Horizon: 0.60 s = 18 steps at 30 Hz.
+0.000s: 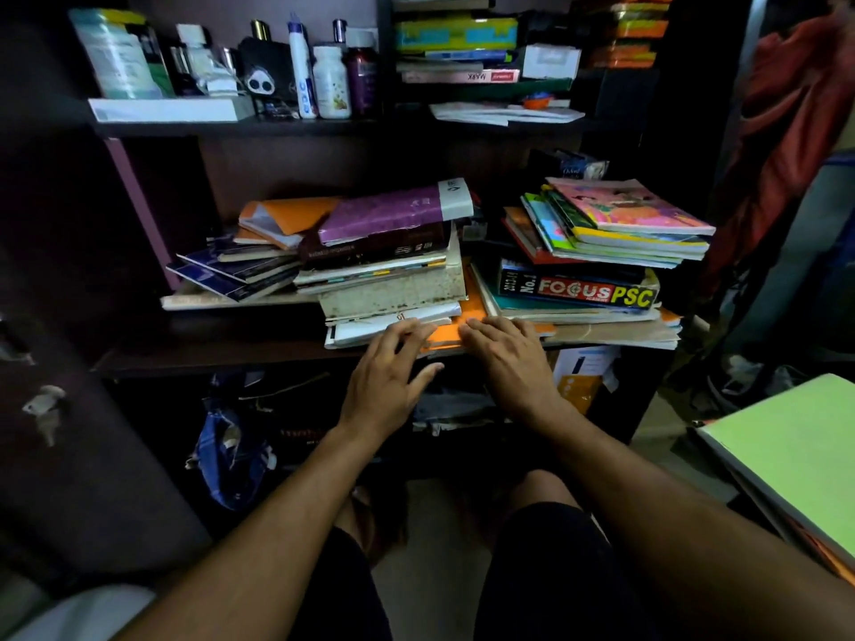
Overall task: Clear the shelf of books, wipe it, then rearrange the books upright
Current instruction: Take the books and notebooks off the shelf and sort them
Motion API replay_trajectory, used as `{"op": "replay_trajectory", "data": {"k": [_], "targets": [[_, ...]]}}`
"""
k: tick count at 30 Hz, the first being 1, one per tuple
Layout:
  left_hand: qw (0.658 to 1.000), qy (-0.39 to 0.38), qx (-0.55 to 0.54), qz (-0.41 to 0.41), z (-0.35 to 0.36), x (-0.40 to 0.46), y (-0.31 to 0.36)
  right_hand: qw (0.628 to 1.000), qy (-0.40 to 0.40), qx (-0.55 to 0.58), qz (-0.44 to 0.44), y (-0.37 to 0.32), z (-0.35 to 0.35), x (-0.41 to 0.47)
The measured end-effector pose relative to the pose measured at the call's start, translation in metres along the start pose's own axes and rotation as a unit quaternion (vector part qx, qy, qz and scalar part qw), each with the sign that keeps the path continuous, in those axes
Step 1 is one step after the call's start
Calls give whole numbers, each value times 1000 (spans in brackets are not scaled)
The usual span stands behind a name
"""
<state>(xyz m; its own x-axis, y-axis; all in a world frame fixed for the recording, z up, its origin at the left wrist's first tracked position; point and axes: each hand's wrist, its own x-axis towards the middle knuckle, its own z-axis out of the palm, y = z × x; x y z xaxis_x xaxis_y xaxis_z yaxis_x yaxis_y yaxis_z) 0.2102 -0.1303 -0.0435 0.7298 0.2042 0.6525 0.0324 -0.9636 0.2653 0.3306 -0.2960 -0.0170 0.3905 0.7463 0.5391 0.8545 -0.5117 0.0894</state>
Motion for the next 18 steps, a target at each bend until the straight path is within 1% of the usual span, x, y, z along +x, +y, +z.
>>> {"op": "replay_trajectory", "data": {"k": [3, 5, 7, 10, 12, 14, 18], "targets": [[1000, 8, -3, -22, -2, 0, 7, 999, 30, 11, 8, -6, 1, -3], [1000, -11, 13, -24, -1, -2, 8, 999, 41, 20, 16, -7, -2, -2], [999, -30, 39, -19, 1, -3, 9, 999, 39, 24, 15, -6, -6, 0], [998, -36, 44, -25, 0, 1, 10, 1000, 12, 14, -1, -4, -15, 4], [995, -76, 60, -36, -2, 5, 11, 1000, -1, 11, -5, -4, -19, 4], [990, -116, 73, -46, -2, 9, 8, 1000, 6, 17, -16, -4, -18, 2], [982, -164, 68, -62, -4, 25, 11, 997, 57, 20, -37, -2, -7, -8]]}}
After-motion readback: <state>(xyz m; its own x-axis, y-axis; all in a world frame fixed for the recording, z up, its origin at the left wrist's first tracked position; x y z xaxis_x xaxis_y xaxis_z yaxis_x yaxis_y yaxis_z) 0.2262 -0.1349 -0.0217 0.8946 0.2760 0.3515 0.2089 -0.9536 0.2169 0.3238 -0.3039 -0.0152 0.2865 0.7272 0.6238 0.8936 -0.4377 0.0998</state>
